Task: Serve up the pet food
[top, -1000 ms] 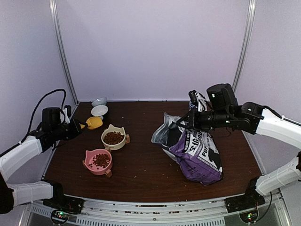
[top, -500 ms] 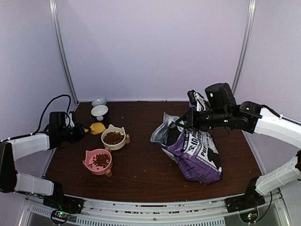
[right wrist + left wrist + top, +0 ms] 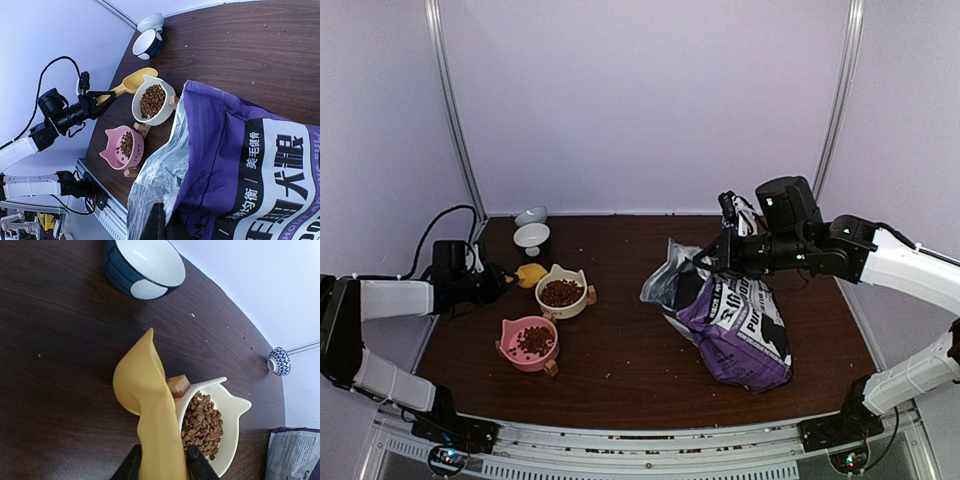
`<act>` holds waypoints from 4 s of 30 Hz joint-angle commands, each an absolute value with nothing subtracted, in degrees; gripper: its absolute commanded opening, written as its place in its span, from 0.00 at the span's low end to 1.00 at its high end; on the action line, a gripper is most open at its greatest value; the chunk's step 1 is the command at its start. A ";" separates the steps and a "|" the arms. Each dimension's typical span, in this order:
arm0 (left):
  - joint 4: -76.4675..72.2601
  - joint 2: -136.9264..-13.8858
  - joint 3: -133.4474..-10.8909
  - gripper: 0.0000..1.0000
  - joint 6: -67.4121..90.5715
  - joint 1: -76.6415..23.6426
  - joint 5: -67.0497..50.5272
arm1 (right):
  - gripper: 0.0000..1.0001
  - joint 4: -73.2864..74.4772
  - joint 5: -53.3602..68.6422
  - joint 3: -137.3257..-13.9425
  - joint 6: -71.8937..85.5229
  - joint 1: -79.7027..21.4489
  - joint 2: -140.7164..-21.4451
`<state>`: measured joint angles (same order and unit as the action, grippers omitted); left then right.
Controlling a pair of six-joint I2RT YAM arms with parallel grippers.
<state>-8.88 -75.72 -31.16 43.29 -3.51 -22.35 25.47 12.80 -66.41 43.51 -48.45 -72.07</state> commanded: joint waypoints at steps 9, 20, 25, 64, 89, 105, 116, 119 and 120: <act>-11.73 -78.39 -29.08 0.44 42.68 -3.00 -24.40 | 0.00 21.94 11.07 -67.35 43.86 -48.01 -70.91; -7.20 -76.78 -28.81 0.75 40.10 -3.00 -21.51 | 0.00 22.49 10.48 -67.18 43.73 -48.00 -70.58; -3.74 -74.13 -28.72 0.87 38.63 -3.07 -19.07 | 0.00 22.42 10.46 -66.96 43.68 -47.99 -70.31; 4.14 -80.63 -62.30 0.83 50.02 -51.15 -15.45 | 0.00 25.51 1.46 -75.86 39.26 -57.32 -78.35; 9.70 -92.04 -66.22 0.41 48.90 -55.16 -27.94 | 0.00 24.48 -1.19 -73.38 39.21 -57.45 -75.63; 29.14 -90.79 -85.36 0.00 30.56 -54.51 -25.98 | 0.72 35.59 -11.93 -70.21 36.35 -55.92 -65.00; 32.30 -89.64 -87.54 0.00 24.87 -50.13 -29.81 | 0.91 32.37 -12.83 -49.36 44.16 -48.73 -57.76; 32.69 -89.76 -88.41 0.00 23.47 -49.77 -30.41 | 0.90 30.51 -11.84 -47.00 43.66 -50.19 -60.77; 32.69 -89.73 -88.66 0.00 23.04 -49.68 -30.64 | 0.90 29.44 -11.72 -46.46 43.32 -50.94 -62.12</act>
